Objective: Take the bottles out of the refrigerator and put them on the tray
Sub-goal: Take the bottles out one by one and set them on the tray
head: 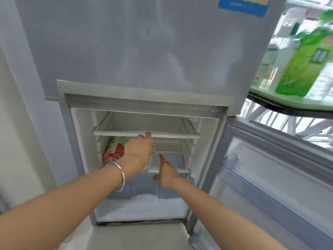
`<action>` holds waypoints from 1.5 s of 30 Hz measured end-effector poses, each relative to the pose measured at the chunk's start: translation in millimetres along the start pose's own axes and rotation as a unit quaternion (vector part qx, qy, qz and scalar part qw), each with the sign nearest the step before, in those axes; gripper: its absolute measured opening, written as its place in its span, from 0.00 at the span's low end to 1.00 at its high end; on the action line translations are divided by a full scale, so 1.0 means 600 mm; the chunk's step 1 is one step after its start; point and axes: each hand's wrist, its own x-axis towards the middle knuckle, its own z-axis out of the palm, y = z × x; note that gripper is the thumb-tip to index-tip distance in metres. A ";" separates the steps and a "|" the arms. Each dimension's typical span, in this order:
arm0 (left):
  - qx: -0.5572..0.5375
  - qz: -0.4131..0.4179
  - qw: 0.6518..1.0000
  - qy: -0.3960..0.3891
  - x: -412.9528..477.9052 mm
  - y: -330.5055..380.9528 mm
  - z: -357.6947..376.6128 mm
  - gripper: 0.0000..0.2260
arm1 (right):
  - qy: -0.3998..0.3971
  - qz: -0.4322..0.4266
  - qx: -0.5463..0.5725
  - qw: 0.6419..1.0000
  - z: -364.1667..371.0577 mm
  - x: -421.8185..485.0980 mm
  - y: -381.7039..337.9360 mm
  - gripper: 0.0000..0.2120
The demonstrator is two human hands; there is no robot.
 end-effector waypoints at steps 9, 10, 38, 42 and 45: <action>0.028 0.095 0.984 0.150 -0.076 0.153 -0.213 0.14 | 0.041 -0.123 0.125 0.984 -0.136 -0.159 -0.014 0.34; 0.022 0.113 0.978 0.173 -0.081 0.171 -0.237 0.15 | 0.047 -0.127 0.154 0.979 -0.159 -0.178 -0.013 0.31; -0.314 0.208 0.890 0.258 0.082 0.586 -0.373 0.21 | 0.475 -0.114 0.195 0.850 -0.647 -0.220 0.173 0.39; -0.298 0.145 0.906 0.265 0.116 0.539 -0.356 0.21 | 0.457 -0.110 0.202 0.859 -0.629 -0.170 0.143 0.36; -0.303 0.145 0.910 0.243 0.128 0.523 -0.355 0.21 | 0.448 -0.108 0.182 0.868 -0.632 -0.153 0.134 0.30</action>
